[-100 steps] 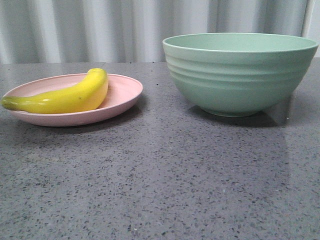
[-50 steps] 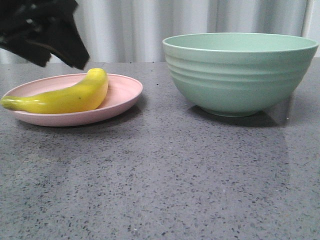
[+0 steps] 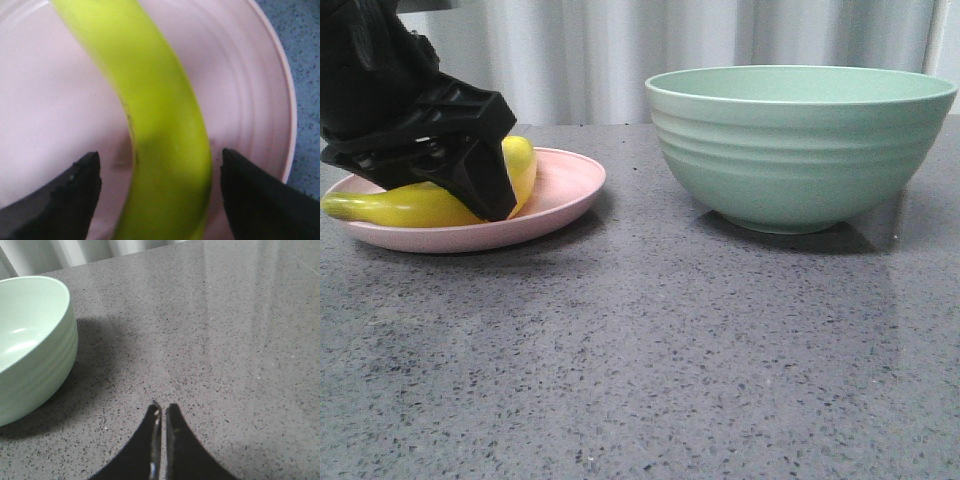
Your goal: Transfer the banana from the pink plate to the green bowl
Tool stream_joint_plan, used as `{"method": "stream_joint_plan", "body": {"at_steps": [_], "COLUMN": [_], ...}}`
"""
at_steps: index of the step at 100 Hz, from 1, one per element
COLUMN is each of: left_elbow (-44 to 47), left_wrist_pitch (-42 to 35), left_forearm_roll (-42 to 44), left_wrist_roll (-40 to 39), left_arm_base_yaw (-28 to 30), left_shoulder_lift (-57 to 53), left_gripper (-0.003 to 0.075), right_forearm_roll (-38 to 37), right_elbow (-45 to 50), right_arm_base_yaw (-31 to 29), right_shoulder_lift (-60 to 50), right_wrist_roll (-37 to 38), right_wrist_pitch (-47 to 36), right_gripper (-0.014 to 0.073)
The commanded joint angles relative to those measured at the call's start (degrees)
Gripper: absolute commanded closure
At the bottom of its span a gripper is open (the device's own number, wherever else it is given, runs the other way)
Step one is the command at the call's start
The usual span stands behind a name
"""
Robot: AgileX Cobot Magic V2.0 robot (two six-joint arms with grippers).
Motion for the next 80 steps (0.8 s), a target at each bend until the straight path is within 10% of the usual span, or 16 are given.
{"method": "stream_joint_plan", "body": {"at_steps": [1,28,63,80], "left_elbow": [-2.0,-2.0,-5.6,-9.4], "left_wrist_pitch": [-2.1,-0.9,2.0,7.0], "left_forearm_roll": [-0.5,0.5,2.9,2.7], "left_wrist_roll": [-0.2,-0.2,0.0,2.9], "left_arm_base_yaw": [-0.3,-0.2,-0.6,-3.2], "left_shoulder_lift": [-1.5,-1.5,-4.4,-8.5], "left_gripper": [0.0328,0.0739,0.0739,0.0739], "right_forearm_roll": [0.0,0.0,0.6,7.2], "right_elbow": [-2.1,-2.7,-15.4,-23.7], "right_arm_base_yaw": [0.3,3.6,9.8,14.1], "right_shoulder_lift": [0.9,0.9,3.8,11.1], "right_wrist_roll": [-0.4,-0.4,-2.2,-4.3], "right_wrist_pitch": [-3.2,0.6,16.6,21.1], "right_gripper": [0.0666,0.0666,0.0648,0.0417]}}
